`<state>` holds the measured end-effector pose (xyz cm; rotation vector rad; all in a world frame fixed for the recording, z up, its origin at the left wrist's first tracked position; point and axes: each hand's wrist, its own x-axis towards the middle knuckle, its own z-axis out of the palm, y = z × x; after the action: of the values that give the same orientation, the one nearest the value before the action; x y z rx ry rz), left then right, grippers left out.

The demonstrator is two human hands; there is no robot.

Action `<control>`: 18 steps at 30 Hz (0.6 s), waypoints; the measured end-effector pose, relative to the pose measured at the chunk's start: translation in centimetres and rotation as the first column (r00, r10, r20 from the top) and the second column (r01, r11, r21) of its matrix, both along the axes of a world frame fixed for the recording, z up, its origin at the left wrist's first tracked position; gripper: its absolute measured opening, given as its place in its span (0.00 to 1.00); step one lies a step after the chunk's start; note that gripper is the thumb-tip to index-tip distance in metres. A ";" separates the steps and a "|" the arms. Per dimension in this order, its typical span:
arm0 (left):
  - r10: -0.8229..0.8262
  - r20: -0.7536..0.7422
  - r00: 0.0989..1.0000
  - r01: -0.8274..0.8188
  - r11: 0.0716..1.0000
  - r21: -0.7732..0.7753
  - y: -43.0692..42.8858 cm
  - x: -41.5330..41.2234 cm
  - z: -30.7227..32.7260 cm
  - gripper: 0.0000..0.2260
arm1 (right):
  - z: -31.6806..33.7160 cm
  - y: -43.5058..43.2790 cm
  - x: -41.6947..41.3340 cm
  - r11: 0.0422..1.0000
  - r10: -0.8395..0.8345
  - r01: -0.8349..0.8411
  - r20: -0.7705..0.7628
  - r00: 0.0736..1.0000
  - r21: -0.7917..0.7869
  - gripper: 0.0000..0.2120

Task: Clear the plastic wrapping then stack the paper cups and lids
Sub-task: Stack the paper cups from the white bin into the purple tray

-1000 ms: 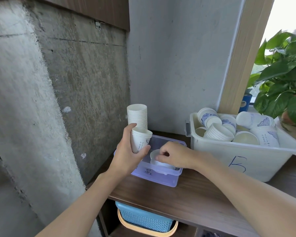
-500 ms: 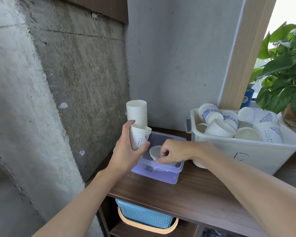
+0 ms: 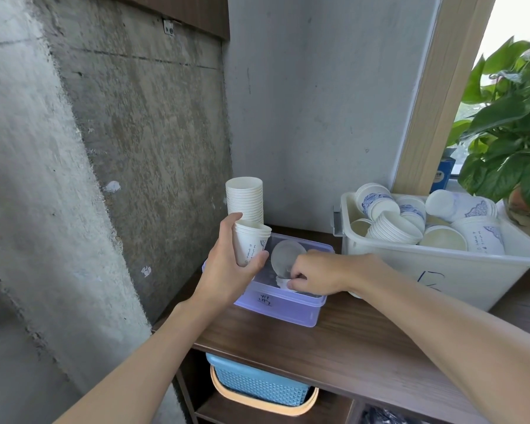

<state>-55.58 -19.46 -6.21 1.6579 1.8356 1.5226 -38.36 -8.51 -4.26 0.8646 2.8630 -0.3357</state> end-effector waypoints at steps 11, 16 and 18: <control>-0.006 -0.005 1.000 0.006 1.000 0.007 0.0 -0.1 -0.1 0.33 | -0.8 1.0 -0.5 0.996 -0.081 0.083 0.036 0.996 -0.033 0.22; -0.011 -0.007 1.000 0.011 1.000 0.012 0.0 -0.1 0.0 0.33 | -1.3 1.1 -0.4 0.990 -0.134 0.137 -0.089 0.987 0.026 0.05; -0.013 -0.009 1.000 0.013 1.000 0.012 0.1 -0.1 0.0 0.33 | -1.5 1.2 -0.3 0.983 -0.154 0.168 -0.179 0.972 0.070 0.03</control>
<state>-55.64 -19.40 -6.26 1.6817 1.8201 1.5267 -38.69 -7.31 -5.80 1.1414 2.9909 -0.3237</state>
